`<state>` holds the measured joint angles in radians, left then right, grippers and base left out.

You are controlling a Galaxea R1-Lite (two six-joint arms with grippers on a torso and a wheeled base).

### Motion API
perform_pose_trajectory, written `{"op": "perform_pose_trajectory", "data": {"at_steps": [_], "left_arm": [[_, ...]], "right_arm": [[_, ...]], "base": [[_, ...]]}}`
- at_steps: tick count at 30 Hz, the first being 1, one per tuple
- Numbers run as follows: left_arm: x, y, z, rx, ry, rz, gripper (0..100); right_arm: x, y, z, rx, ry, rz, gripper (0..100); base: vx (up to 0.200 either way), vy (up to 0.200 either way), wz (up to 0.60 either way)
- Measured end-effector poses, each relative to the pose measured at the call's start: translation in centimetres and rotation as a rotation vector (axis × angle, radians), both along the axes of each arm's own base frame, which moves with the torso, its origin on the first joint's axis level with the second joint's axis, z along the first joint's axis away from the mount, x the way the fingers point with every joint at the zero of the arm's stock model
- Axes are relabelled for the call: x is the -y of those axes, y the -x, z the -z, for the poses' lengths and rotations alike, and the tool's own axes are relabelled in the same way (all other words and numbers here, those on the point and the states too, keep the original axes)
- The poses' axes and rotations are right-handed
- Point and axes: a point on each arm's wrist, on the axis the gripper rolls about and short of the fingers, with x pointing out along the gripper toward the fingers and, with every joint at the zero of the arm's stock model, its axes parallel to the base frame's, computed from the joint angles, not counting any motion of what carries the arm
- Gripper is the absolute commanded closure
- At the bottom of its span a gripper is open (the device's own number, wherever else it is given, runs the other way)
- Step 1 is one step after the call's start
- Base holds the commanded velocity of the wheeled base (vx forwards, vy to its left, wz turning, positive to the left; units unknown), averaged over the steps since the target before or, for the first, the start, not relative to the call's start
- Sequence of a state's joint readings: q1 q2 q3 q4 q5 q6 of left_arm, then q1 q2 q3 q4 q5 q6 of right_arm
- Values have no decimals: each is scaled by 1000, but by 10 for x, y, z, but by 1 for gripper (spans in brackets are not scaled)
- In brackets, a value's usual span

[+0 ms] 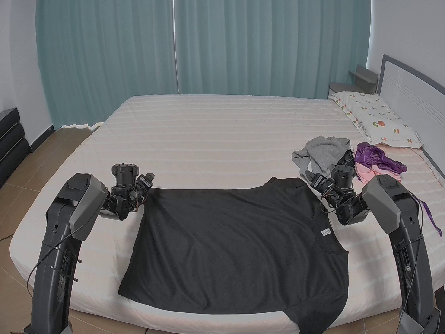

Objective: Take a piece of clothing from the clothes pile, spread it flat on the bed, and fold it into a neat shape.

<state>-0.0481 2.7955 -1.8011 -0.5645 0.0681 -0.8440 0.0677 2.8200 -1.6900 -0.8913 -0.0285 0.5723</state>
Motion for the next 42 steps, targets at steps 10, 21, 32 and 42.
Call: {"op": "perform_pose_trajectory", "data": {"at_steps": [10, 21, 32, 42], "left_arm": [[-11, 26, -14, -58, 79, -46, 0], [-13, 109, -42, -183, 145, 0, 0], [0, 222, -49, -298, 230, 89, 0], [7, 276, -59, -322, 296, 171, 0]], "right_arm": [[9, 53, -13, -156, -42, -25, 0], [-2, 134, -49, -279, -128, -61, 0], [-10, 193, -61, -340, -242, -65, 0], [-11, 230, -52, -386, -292, -66, 0]], "base": [[0, 0, 0], [0, 0, 0], [-182, 0, 0], [-100, 0, 0]]}}
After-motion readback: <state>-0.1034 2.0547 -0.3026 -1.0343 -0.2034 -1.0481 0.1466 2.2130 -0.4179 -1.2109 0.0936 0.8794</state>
